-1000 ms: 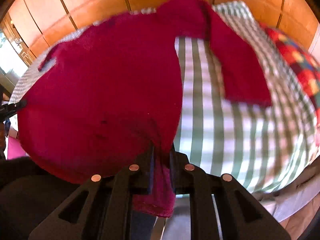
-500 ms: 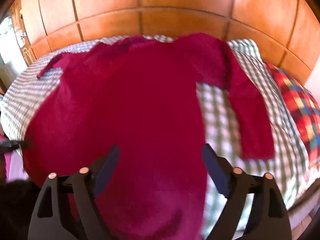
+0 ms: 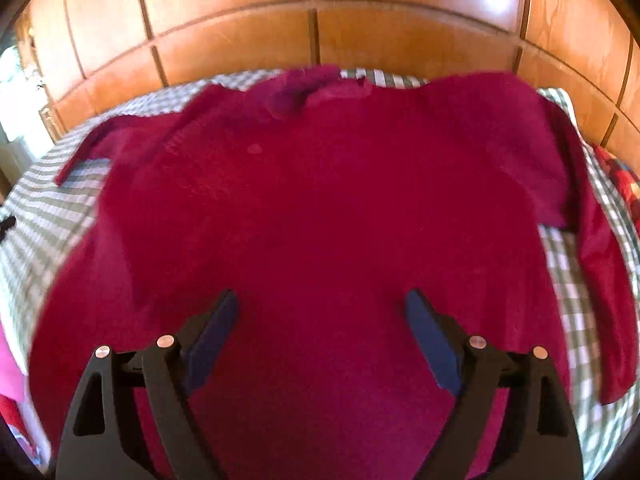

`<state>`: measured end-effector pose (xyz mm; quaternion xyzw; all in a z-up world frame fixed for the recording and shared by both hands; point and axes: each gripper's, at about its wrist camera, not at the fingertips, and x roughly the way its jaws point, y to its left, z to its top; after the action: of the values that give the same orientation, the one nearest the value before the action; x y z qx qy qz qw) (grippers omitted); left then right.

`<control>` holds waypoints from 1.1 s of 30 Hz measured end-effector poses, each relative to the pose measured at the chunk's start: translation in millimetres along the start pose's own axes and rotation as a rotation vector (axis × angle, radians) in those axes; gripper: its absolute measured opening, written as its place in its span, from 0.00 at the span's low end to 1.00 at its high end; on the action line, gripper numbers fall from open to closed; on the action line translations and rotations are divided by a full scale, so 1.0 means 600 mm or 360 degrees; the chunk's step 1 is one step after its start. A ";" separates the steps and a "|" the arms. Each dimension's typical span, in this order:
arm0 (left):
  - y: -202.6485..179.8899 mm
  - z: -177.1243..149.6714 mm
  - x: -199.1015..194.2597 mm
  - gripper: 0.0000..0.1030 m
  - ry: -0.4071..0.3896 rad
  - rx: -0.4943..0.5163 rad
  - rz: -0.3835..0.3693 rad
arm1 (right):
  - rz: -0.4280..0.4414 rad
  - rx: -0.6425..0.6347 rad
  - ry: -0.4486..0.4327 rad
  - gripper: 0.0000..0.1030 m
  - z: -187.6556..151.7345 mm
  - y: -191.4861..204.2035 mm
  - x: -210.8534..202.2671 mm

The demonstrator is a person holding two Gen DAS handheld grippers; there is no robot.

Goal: Fold small clothes

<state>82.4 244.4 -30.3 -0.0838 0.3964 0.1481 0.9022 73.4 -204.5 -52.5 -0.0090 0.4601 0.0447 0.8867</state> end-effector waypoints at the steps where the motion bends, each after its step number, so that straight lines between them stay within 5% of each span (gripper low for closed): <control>1: -0.007 0.011 0.016 0.79 -0.0004 0.0046 0.0035 | -0.0012 -0.0007 -0.0023 0.90 -0.001 0.001 0.002; 9: -0.104 0.085 0.164 0.77 -0.0042 0.0488 0.0330 | 0.0023 0.0015 -0.0043 0.98 0.001 -0.007 0.017; 11: -0.093 0.097 0.199 0.42 0.0051 0.0450 0.0338 | 0.0032 0.0019 -0.0043 0.98 0.001 -0.008 0.018; 12: -0.082 0.106 0.209 0.17 0.0128 0.0393 0.0286 | 0.0041 0.0024 -0.0046 0.98 0.000 -0.010 0.019; 13: -0.065 0.113 0.216 0.06 0.0160 0.0324 0.0245 | 0.0045 0.0027 -0.0048 0.98 0.001 -0.009 0.020; 20: 0.102 0.160 0.144 0.04 0.0200 -0.0232 0.0021 | 0.0054 0.0032 -0.0056 0.98 -0.002 -0.010 0.019; 24: 0.186 0.168 0.104 0.04 0.0227 -0.0451 0.0048 | 0.0056 0.0031 -0.0057 0.98 -0.002 -0.010 0.020; 29: 0.235 0.184 0.121 0.04 0.0320 -0.0477 0.0328 | 0.0053 0.0029 -0.0058 0.98 -0.004 -0.009 0.018; 33: 0.241 0.160 0.170 0.04 0.0466 -0.0473 0.0410 | 0.0046 0.0024 -0.0056 0.98 -0.003 -0.006 0.019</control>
<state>165.8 427.1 -46.0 -0.1850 0.5042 0.3049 0.7865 78.7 -207.1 -62.9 0.0052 0.4447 0.0542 0.8940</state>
